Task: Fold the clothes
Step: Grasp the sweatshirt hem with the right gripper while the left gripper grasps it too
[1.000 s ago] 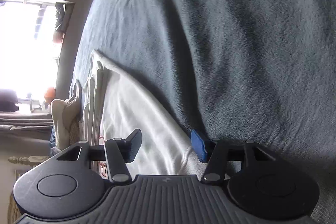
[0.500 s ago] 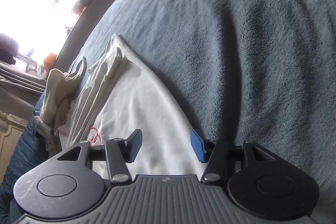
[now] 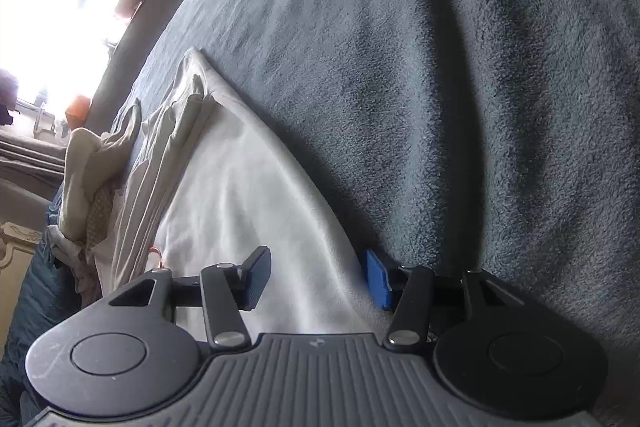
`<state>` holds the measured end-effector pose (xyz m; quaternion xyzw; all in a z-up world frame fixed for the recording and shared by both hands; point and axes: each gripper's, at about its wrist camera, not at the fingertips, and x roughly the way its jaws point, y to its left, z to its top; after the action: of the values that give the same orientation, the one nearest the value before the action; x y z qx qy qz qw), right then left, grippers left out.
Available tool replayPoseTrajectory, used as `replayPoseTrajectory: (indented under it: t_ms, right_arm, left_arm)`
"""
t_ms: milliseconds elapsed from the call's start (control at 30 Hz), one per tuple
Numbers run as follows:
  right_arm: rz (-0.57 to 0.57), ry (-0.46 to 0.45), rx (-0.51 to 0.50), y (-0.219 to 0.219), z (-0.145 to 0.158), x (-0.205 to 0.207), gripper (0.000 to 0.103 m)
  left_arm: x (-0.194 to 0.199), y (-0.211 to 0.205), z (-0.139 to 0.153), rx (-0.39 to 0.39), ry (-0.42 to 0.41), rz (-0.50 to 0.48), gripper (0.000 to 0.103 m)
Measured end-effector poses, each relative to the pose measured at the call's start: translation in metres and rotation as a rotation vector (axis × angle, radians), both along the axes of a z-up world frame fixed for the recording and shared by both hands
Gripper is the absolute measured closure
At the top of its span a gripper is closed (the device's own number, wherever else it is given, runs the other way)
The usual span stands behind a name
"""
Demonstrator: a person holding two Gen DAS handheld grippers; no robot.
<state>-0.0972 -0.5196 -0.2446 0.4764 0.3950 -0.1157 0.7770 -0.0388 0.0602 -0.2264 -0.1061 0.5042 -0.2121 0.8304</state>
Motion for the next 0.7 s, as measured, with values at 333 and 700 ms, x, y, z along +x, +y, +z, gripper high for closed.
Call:
replayPoseTrajectory:
  t_ms: [333,700]
  right_arm:
    - [-0.046,0.019,0.094,-0.005,-0.009,-0.003,0.049]
    - [-0.036,0.033,0.226,0.003,-0.015,-0.033,0.049]
  left_arm:
    - [-0.004,0.001,-0.003,-0.005,0.016,0.014,0.052]
    - [-0.008,0.012,-0.009,-0.069,0.066,0.027,0.055]
